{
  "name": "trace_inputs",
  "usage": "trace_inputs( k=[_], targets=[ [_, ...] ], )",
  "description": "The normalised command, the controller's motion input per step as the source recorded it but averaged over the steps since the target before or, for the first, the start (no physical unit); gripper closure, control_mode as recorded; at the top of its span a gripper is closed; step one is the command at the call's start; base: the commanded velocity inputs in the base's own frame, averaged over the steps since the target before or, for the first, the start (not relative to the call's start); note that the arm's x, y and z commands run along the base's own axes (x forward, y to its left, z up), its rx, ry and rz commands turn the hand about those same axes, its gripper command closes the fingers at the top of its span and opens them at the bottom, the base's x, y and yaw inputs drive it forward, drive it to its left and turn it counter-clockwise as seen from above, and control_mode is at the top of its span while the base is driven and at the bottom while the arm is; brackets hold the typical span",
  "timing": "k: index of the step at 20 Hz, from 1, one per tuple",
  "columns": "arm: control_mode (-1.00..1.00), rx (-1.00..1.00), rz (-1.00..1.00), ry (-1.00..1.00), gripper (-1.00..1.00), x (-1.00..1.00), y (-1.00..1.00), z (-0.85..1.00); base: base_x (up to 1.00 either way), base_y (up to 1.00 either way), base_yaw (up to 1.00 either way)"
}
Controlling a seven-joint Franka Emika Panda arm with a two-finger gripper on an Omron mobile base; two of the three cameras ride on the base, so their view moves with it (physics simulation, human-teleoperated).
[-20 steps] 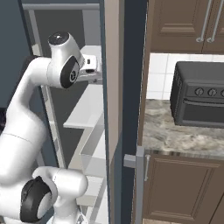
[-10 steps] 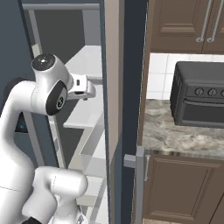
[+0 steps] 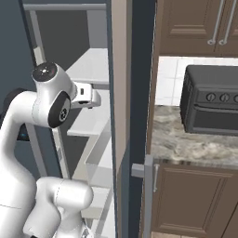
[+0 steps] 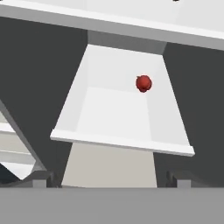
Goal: Place the kiwi in the correct fridge rack based on whether it is a fruit or vegetable. Finally, close the fridge door.
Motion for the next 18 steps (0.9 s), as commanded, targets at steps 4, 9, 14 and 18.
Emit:
trace_inputs(
  k=[4,9,14,18],
  targets=[
    [1.00,0.00,0.00,0.00,-1.00,0.00,0.00,0.00,-0.68,-0.02,-0.03],
    [1.00,0.00,0.00,0.00,-1.00,0.00,0.00,0.00,-0.85,-0.03,0.00],
    [1.00,0.00,0.00,0.00,-1.00,0.00,0.00,0.00,-0.65,-0.14,0.00],
    [1.00,0.00,0.00,0.00,-1.00,0.00,0.00,0.00,-0.32,-0.22,0.00]
  ],
)
